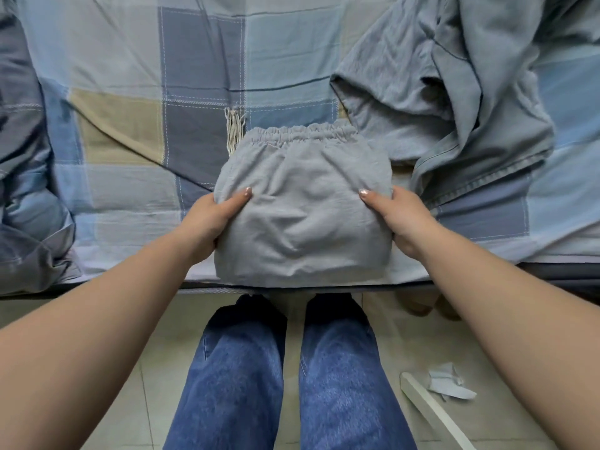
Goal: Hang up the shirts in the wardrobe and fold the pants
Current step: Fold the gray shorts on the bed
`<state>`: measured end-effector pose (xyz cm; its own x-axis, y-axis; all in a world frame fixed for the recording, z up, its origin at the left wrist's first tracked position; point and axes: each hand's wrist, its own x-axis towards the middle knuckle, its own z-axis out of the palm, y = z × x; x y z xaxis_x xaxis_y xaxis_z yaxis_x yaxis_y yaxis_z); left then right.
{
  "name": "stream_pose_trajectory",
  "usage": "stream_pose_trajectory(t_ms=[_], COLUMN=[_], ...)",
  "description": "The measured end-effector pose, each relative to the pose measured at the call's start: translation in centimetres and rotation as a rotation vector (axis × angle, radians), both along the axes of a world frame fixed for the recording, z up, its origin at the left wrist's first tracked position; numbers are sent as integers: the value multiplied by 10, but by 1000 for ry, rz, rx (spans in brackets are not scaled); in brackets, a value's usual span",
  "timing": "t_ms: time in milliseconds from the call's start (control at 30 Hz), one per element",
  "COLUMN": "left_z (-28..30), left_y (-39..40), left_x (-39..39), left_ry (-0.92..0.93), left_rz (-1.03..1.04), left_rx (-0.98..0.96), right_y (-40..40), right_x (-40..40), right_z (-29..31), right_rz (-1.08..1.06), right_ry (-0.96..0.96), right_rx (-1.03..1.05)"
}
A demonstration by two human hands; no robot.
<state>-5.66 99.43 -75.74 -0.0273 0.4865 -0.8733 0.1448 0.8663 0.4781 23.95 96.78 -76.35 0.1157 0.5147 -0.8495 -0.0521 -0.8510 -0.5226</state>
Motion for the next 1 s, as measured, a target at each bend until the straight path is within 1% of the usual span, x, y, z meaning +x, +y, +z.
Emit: stream_pose_trajectory(t_ms=[133, 300, 367, 433, 533, 667, 767, 900, 1000], left_z=[35, 106, 148, 196, 269, 350, 403, 452, 485], left_y=[14, 32, 37, 39, 31, 8, -22, -77, -132], left_x=[5, 19, 25, 33, 48, 75, 104, 143, 174], left_ry=[-129, -245, -296, -362, -480, -565, -603, -663, -719], left_rz=[-51, -200, -277, -343, -498, -639, -800, -994, -1163], left_rx=[62, 125, 149, 163, 179, 130, 104, 54, 40], right_y=[-7, -34, -52, -75, -116, -180, -243, -331, -406], right_x=[13, 17, 14, 9, 2, -2, -6, -22, -43], right_z=[49, 130, 175, 224, 304, 401, 461, 519, 546], right_rz=[-129, -283, -364, -460, -588, -730, -833, -934, -1070], right_ry=[52, -32, -34, 7, 58, 45, 11, -42, -123], right_rx=[92, 216, 245, 276, 357, 423, 423, 449, 431])
